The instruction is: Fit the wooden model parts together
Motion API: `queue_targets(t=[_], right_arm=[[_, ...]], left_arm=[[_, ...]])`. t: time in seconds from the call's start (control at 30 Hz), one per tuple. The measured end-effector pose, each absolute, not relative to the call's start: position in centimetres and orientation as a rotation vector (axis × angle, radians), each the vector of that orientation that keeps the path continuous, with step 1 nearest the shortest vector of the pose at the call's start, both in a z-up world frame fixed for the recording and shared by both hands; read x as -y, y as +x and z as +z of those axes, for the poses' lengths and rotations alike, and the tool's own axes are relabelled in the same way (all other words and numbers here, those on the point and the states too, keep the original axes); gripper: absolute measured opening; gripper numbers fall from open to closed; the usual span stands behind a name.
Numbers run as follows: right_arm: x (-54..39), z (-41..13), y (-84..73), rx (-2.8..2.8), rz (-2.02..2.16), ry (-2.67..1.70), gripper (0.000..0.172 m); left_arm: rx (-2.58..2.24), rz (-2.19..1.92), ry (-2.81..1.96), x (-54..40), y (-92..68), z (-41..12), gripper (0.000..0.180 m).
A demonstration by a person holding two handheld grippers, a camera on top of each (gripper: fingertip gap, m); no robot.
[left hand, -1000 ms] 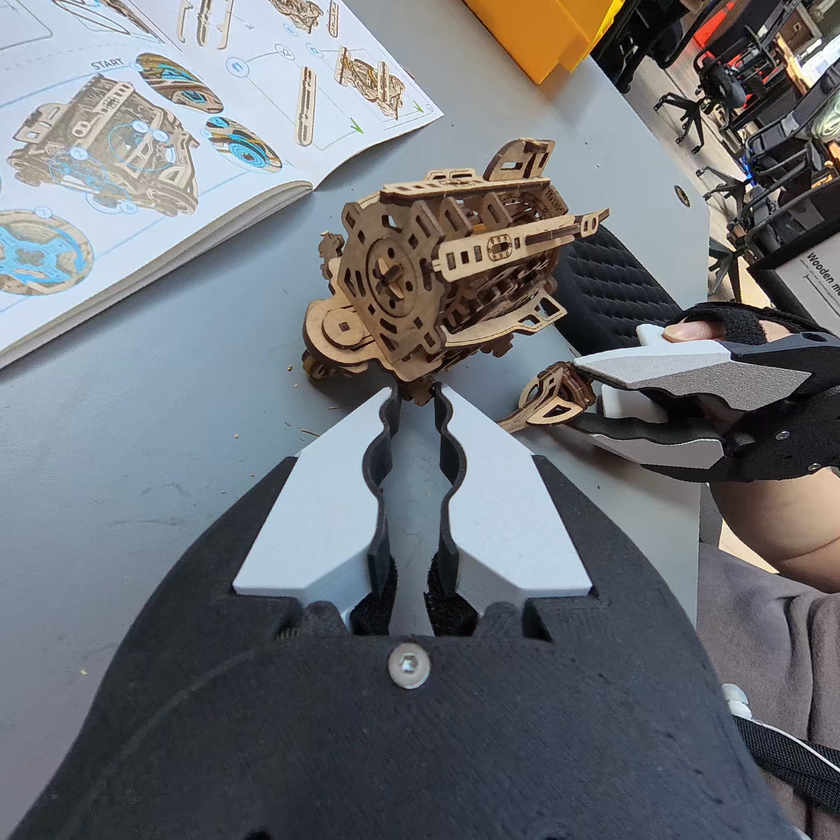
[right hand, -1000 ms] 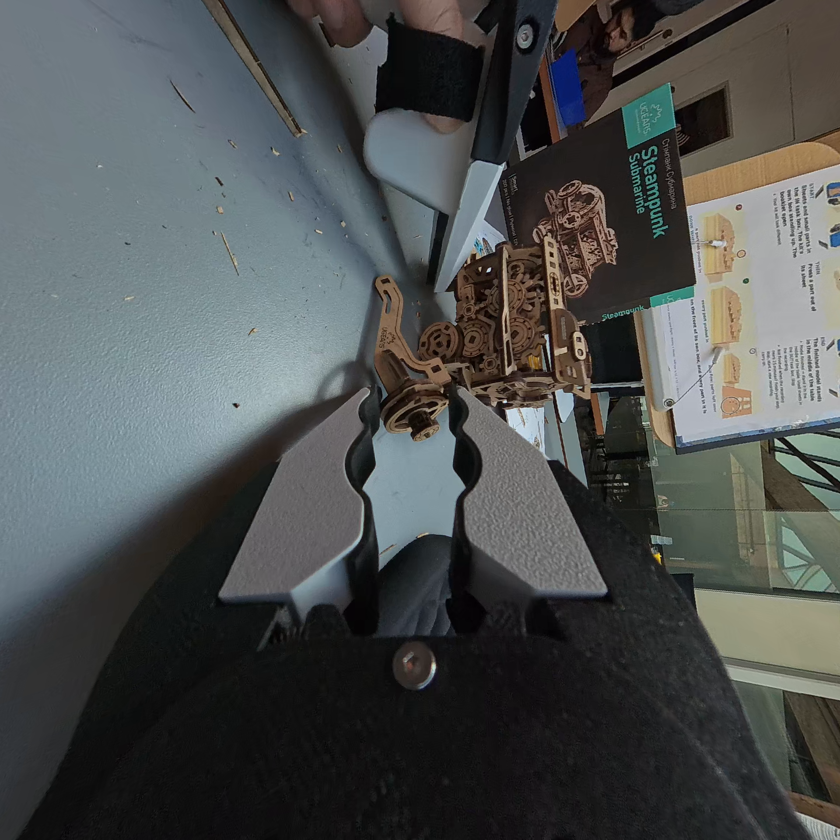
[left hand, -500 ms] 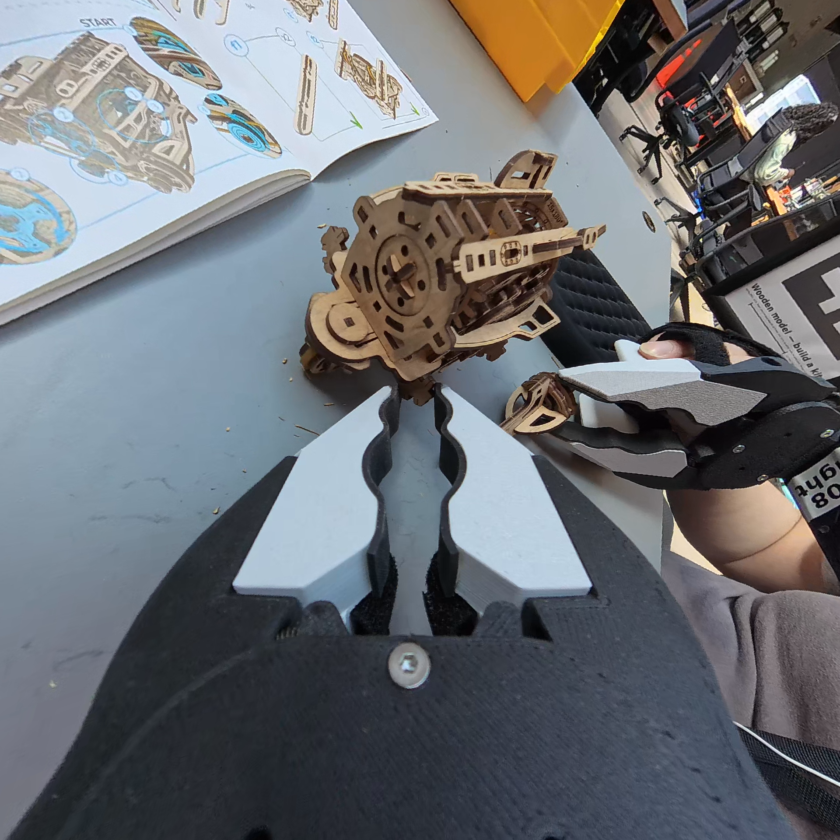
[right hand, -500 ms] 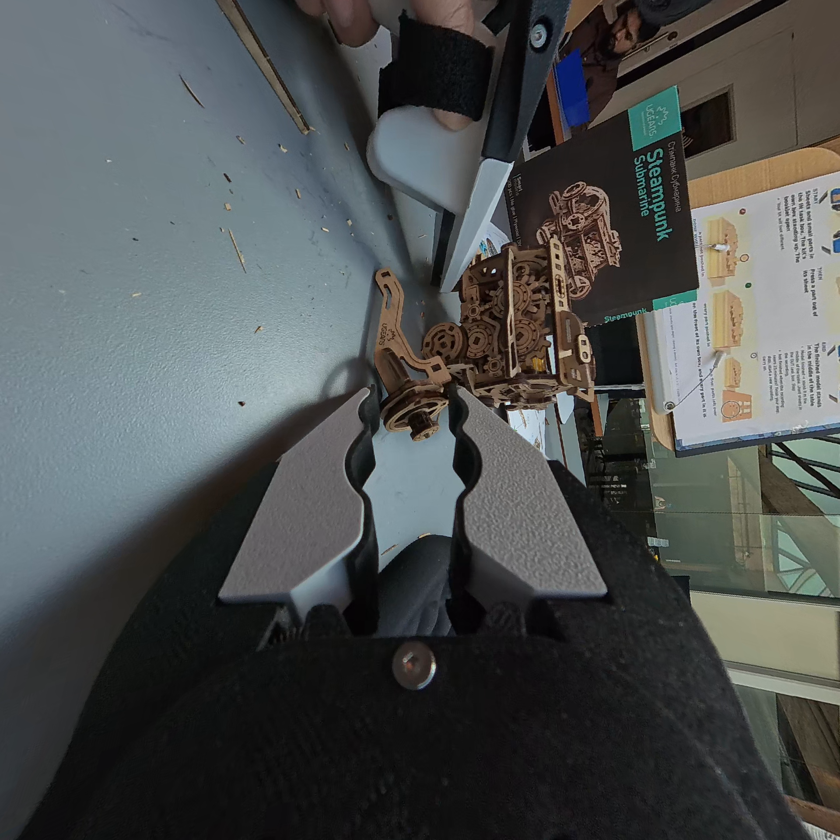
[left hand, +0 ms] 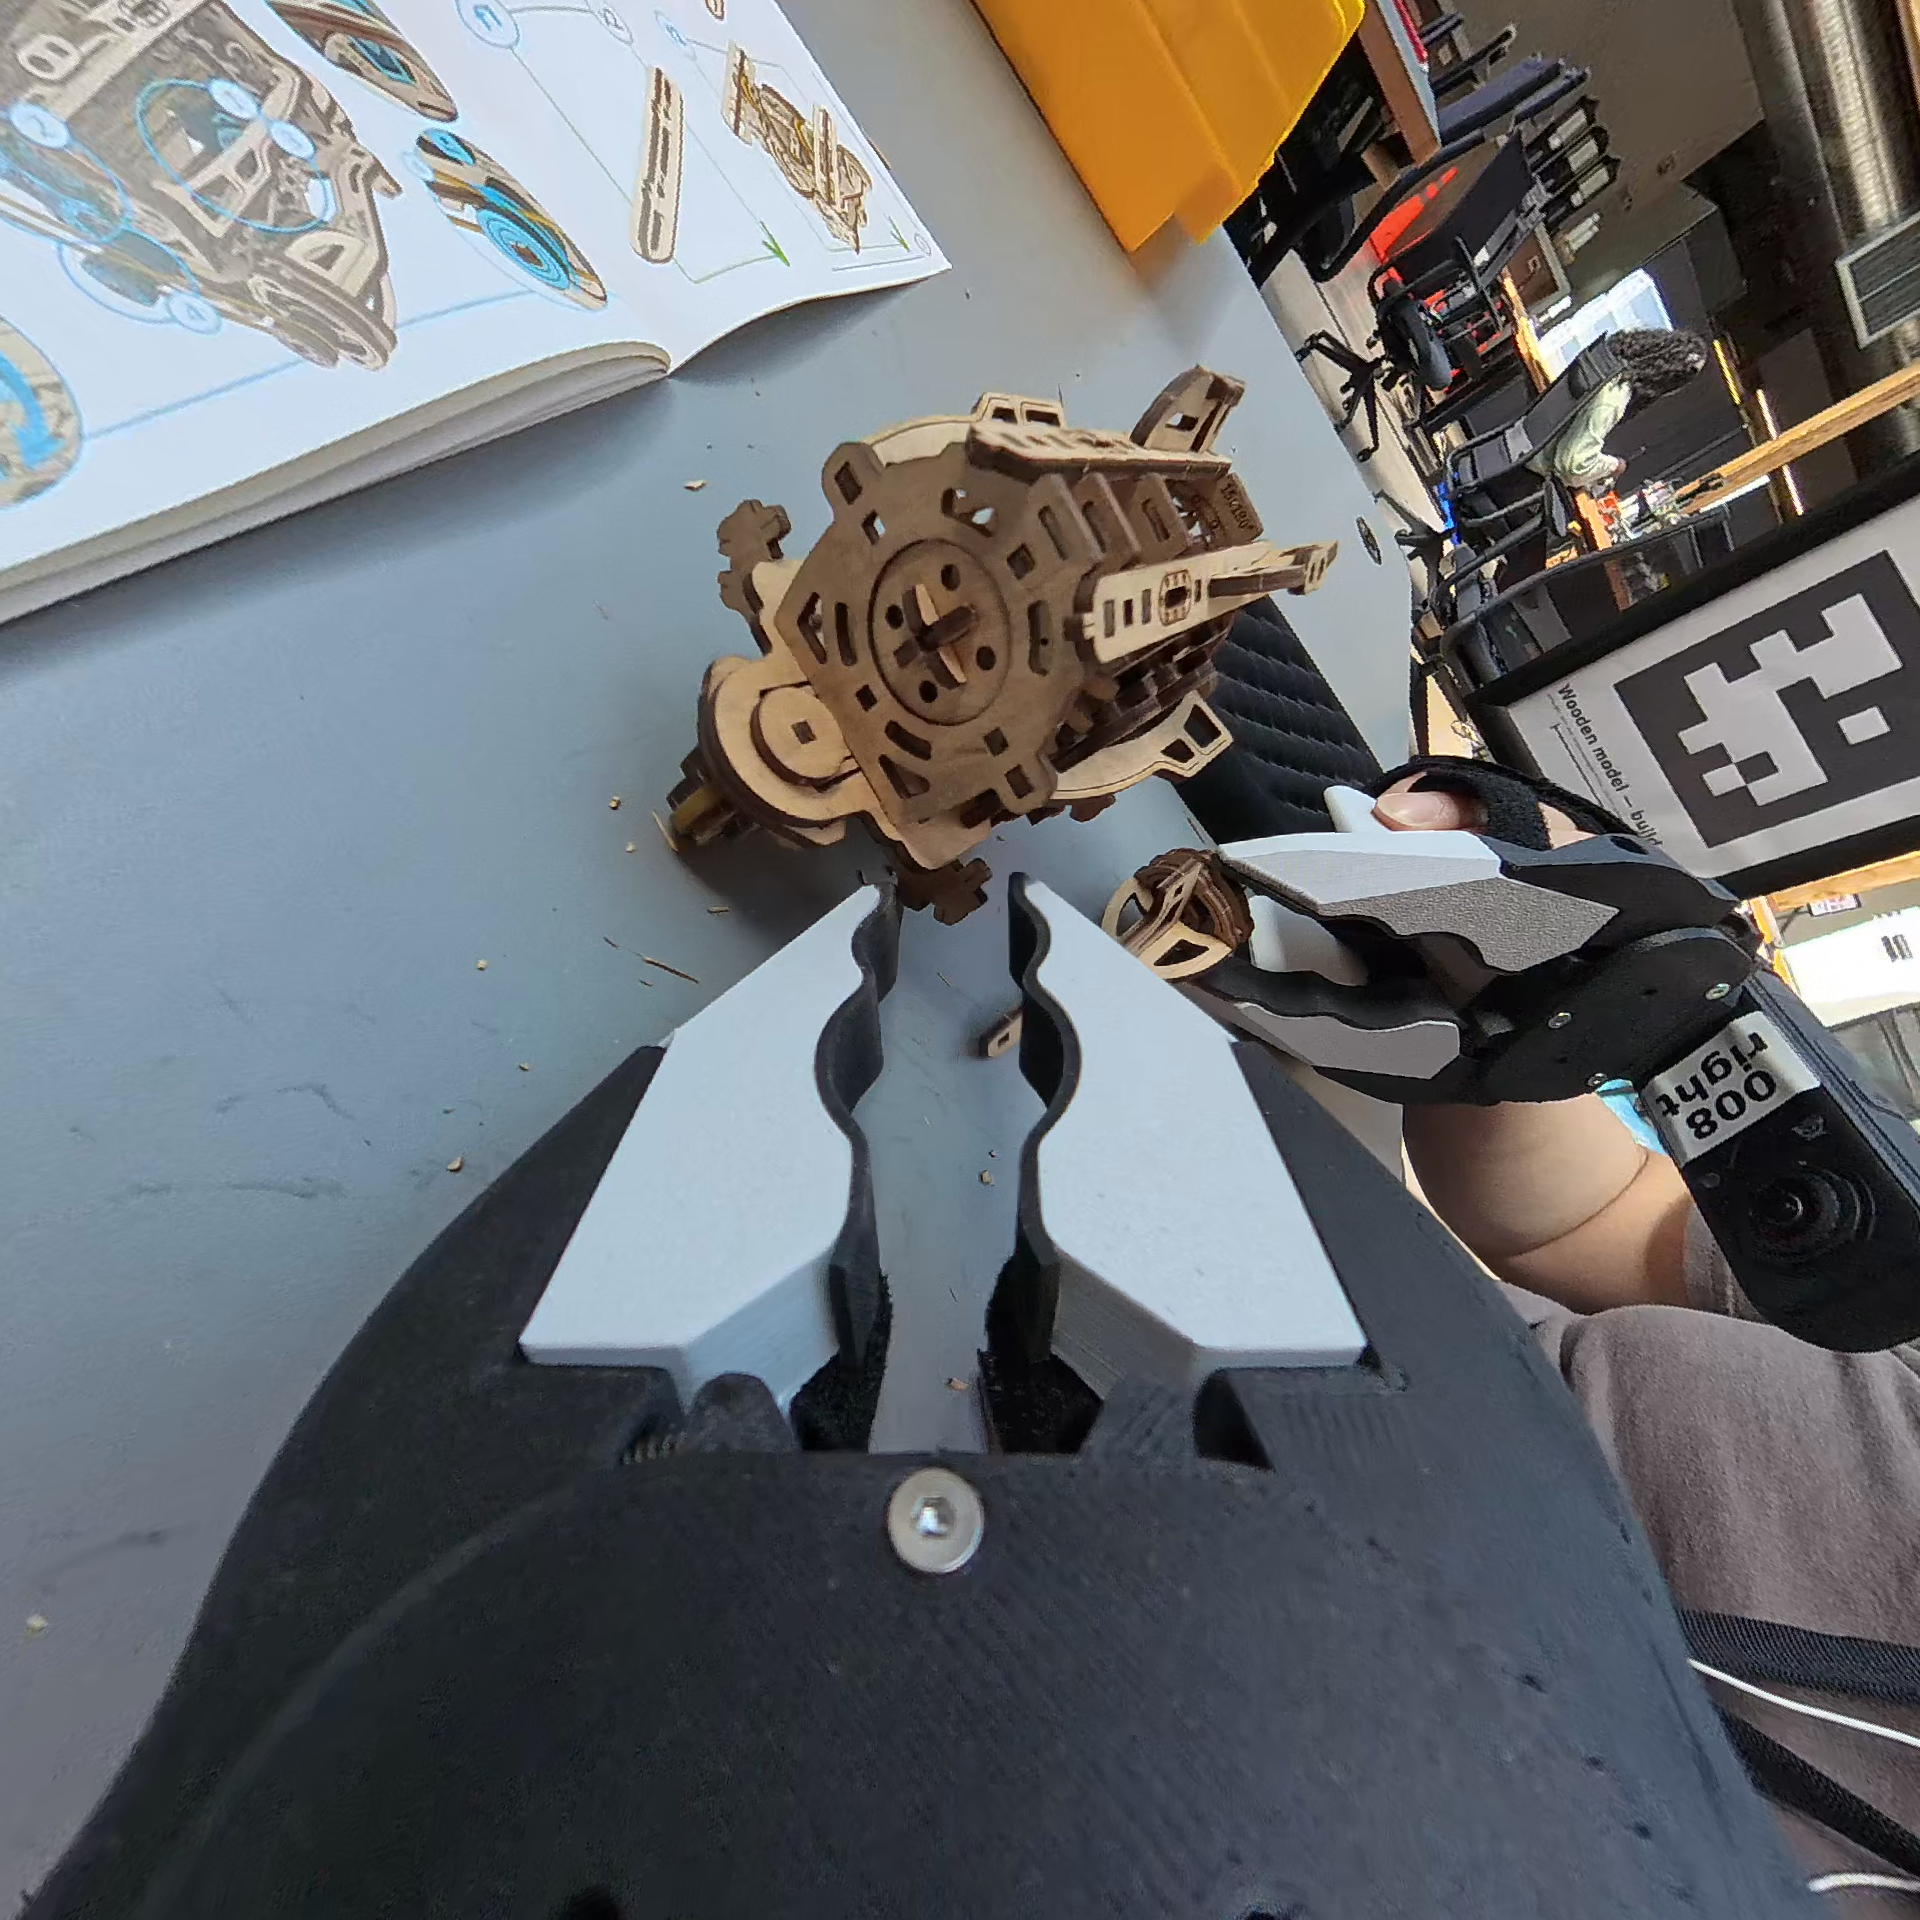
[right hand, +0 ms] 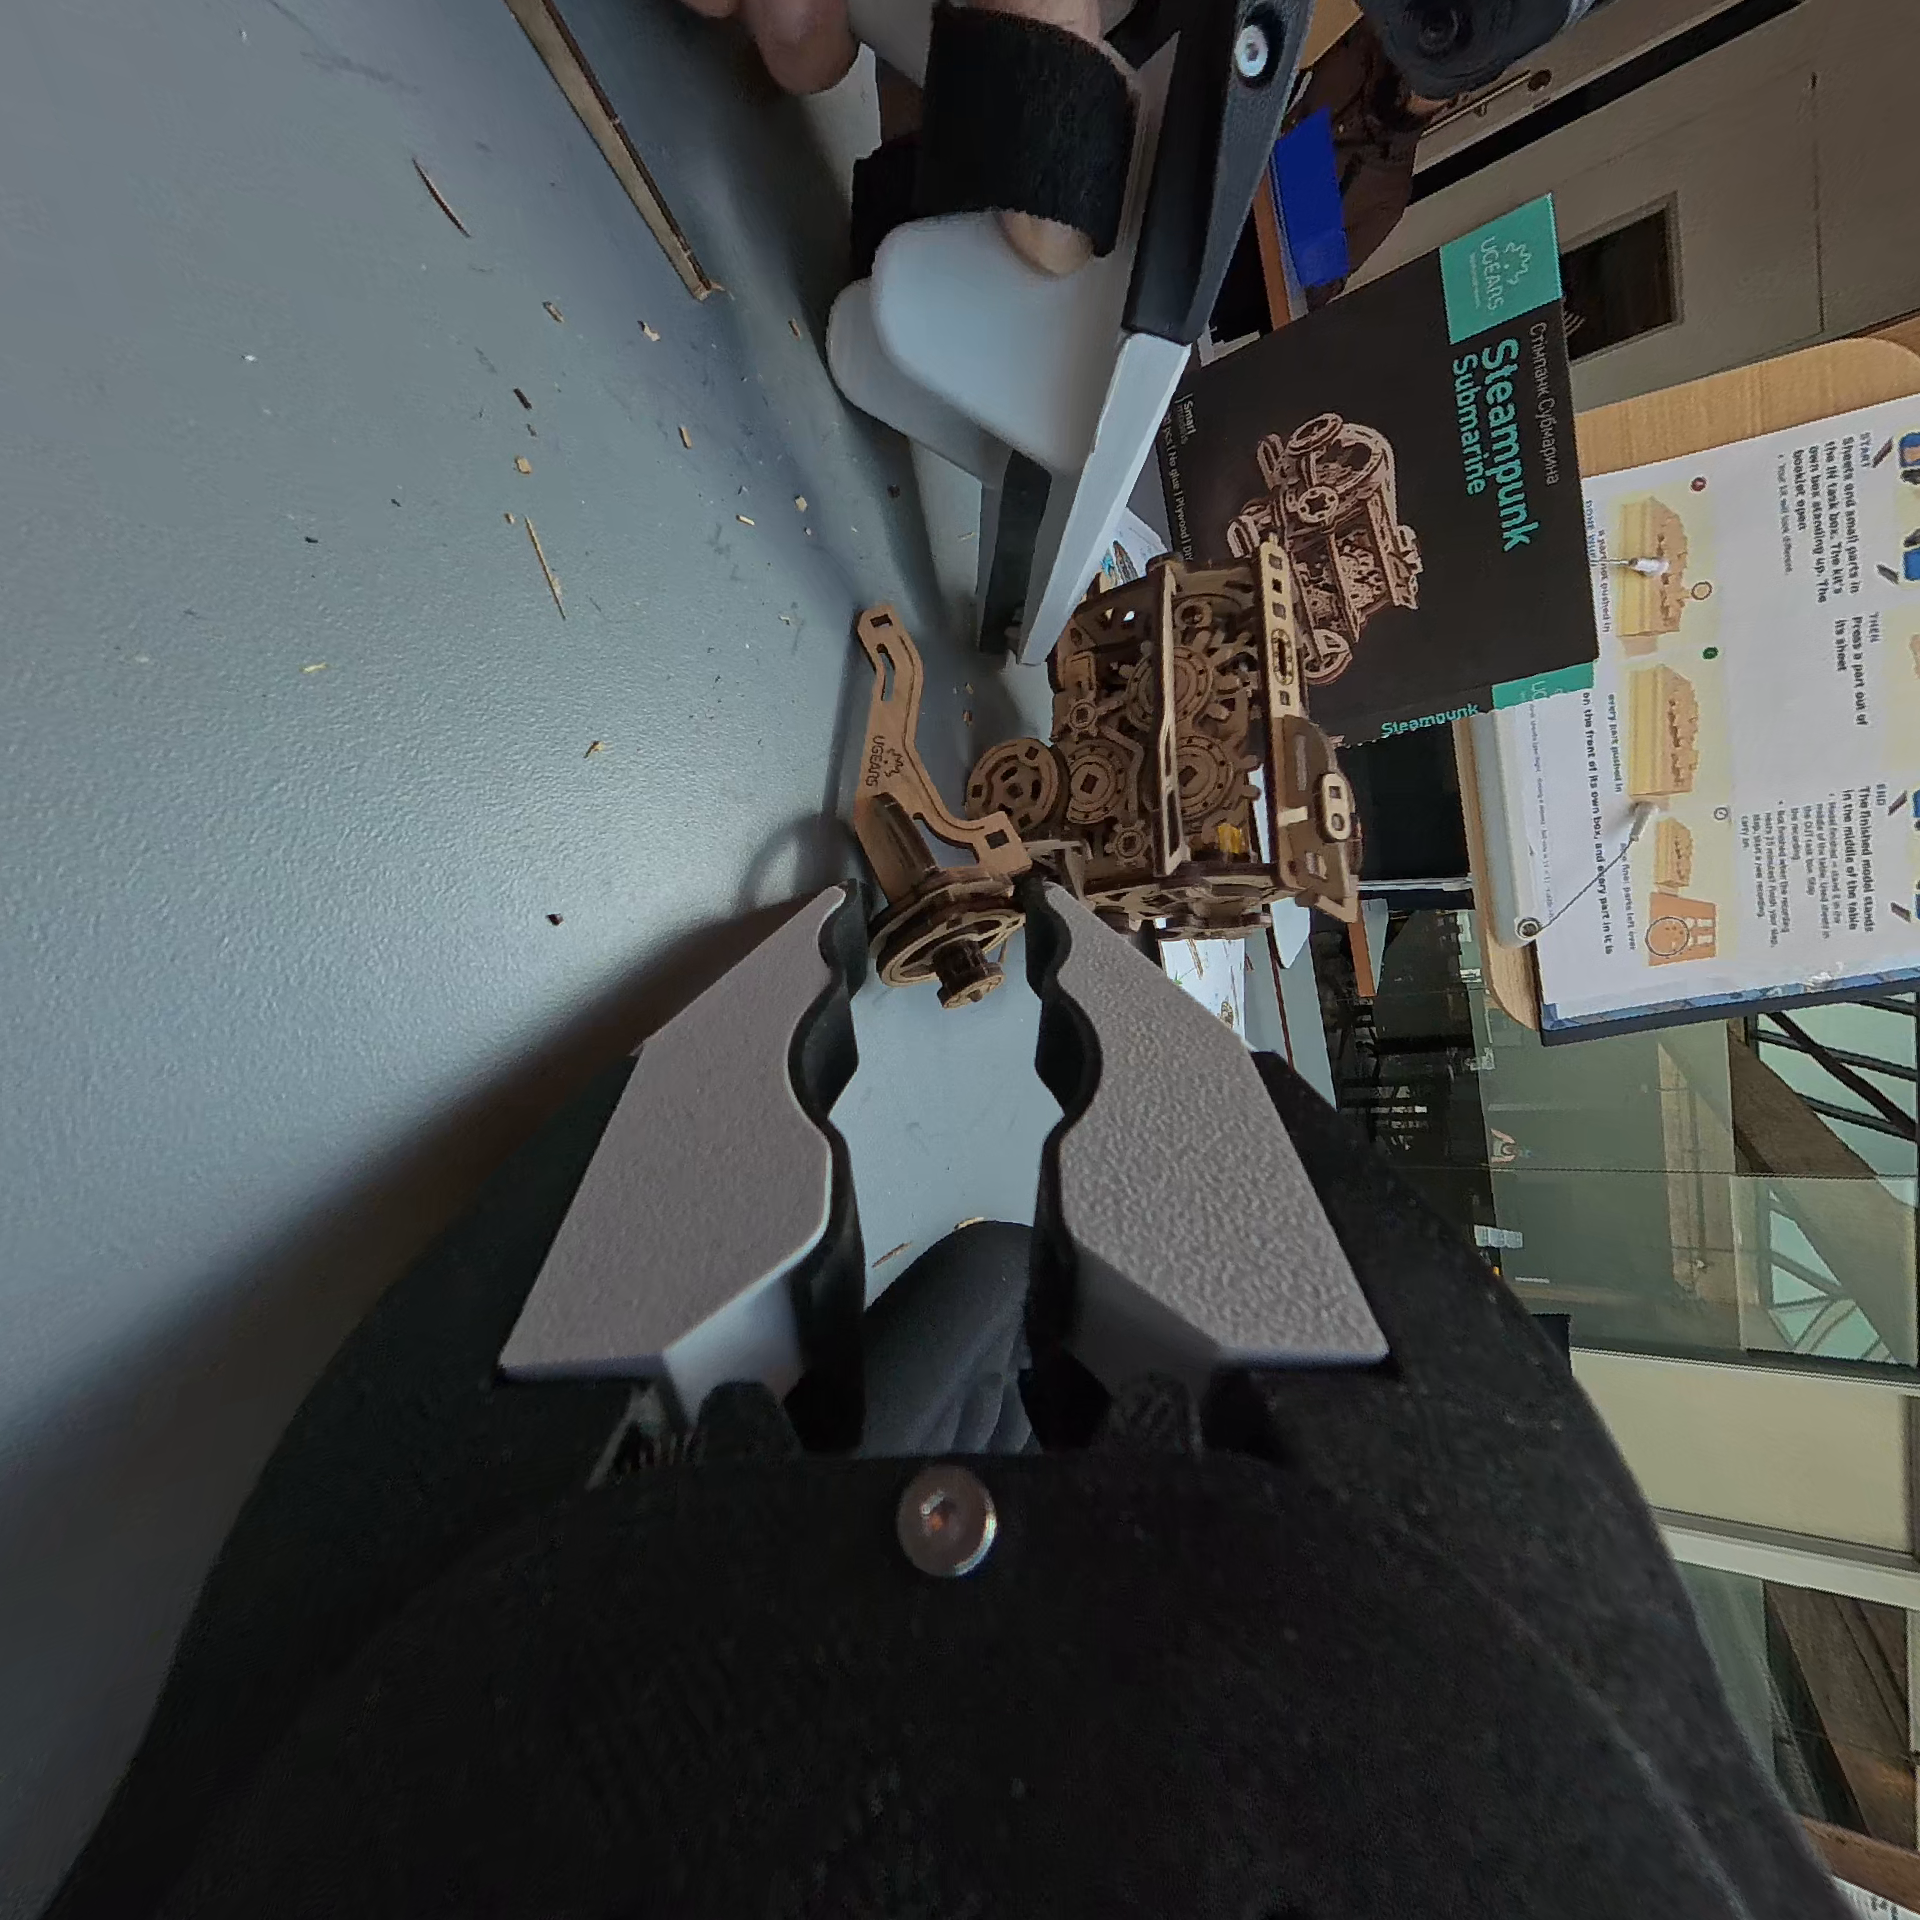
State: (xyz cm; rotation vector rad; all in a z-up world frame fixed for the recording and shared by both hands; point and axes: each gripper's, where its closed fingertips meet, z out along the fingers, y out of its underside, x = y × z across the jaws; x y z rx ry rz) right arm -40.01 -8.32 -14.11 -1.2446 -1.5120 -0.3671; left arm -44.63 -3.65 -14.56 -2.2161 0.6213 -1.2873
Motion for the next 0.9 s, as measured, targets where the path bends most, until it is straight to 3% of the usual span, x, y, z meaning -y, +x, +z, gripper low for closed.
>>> queue_targets(t=[0.23, 0.43, 0.9], right_arm=[[8.5, -13.3, -40.2, 1.48, -0.319, -1.237, 0.03], [8.4, -12.4, -41.0, 1.456, -0.206, -1.256, 0.029], [6.5, -11.0, -41.2, 1.249, -0.035, -1.451, 0.029]], left_arm=[[-0.642, -1.173, -2.133, 2.8, -47.0, -12.0, 0.029], [-0.742, -1.197, -2.052, 2.7, -48.0, -10.9, 0.018], [-1.177, -1.085, -1.922, 5.0, -47.2, -12.5, 0.029]])
